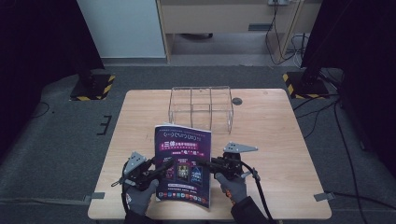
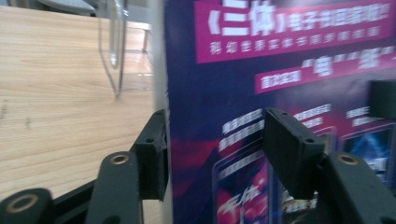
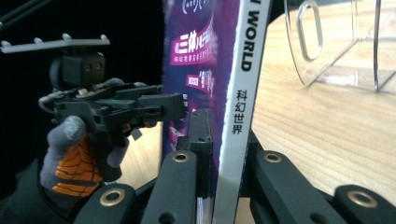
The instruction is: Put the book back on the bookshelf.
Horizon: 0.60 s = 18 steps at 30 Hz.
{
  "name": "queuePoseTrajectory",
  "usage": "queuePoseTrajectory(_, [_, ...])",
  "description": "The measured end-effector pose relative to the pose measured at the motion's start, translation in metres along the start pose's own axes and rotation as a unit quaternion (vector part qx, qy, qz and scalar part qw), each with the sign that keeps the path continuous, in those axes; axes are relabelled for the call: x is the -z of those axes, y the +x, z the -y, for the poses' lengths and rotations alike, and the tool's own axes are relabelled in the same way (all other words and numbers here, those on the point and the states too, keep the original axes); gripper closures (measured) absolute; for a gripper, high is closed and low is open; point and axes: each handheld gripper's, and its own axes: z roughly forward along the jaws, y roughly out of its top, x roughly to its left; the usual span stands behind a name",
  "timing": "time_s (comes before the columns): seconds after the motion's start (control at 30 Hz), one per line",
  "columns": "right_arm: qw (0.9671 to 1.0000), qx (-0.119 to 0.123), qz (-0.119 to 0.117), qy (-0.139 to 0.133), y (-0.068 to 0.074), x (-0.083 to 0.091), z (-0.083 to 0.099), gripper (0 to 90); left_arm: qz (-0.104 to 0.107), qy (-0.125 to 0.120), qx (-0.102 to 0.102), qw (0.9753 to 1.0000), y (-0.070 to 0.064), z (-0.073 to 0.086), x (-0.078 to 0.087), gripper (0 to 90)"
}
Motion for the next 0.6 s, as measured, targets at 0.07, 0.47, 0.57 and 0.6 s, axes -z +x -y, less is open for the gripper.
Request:
queuePoseTrajectory(0.07, [1.0000,0.007,0.001,-0.006,0.005,0.004,-0.006,83.1,-0.003,-0.007,0.000,1.0000,0.003,-0.001,0.002,38.6])
queuePoseTrajectory(0.47, [0.9987,0.021,0.020,-0.043,0.009,0.023,-0.024,83.1,-0.070,-0.006,0.012,0.9975,0.030,0.004,0.008,31.0])
queuePoseTrajectory(0.57, [0.9981,0.027,0.024,-0.050,0.012,0.027,-0.029,83.1,-0.097,0.013,0.009,0.9951,0.038,0.008,0.006,30.2])
queuePoseTrajectory(0.6, [0.9978,0.030,0.027,-0.052,0.013,0.028,-0.031,83.1,-0.114,0.029,0.013,0.9930,0.045,0.012,0.003,29.8])
